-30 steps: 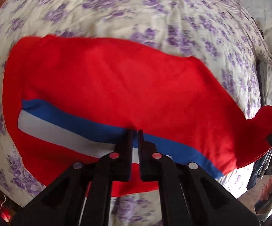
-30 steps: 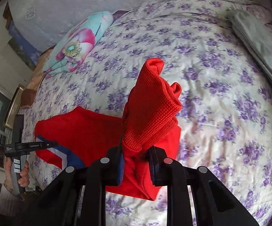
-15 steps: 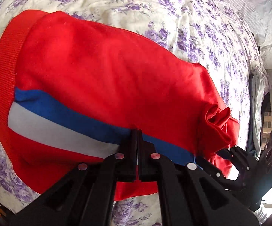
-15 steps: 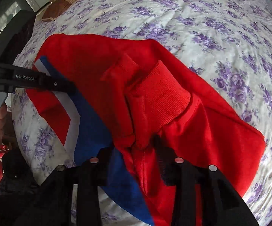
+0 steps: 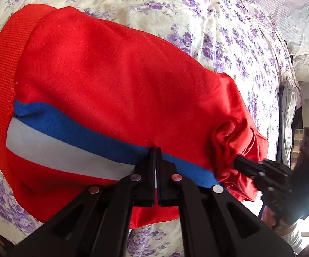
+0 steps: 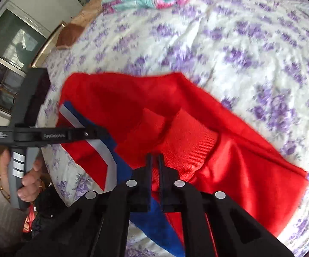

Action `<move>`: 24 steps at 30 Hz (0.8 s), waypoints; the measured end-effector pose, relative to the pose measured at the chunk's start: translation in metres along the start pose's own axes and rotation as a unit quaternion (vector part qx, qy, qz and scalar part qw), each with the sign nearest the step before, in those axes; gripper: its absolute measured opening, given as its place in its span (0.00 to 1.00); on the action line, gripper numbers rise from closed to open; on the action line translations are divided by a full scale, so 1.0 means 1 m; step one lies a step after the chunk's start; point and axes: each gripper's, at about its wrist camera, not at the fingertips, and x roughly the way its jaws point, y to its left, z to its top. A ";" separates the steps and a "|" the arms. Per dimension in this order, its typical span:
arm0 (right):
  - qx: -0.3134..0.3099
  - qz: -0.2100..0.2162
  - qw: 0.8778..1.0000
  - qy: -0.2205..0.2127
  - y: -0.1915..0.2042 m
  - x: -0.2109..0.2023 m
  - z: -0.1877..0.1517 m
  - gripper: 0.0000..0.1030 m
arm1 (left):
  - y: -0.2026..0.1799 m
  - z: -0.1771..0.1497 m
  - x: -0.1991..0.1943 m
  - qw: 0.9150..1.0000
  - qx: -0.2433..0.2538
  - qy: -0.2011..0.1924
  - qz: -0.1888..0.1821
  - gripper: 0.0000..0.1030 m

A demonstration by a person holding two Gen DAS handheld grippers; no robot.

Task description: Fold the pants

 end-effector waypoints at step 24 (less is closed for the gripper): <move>0.039 -0.052 0.993 -0.095 -0.014 -0.116 -0.063 0.07 | 0.110 -0.015 -0.052 0.974 -0.187 -0.088 -0.094 0.96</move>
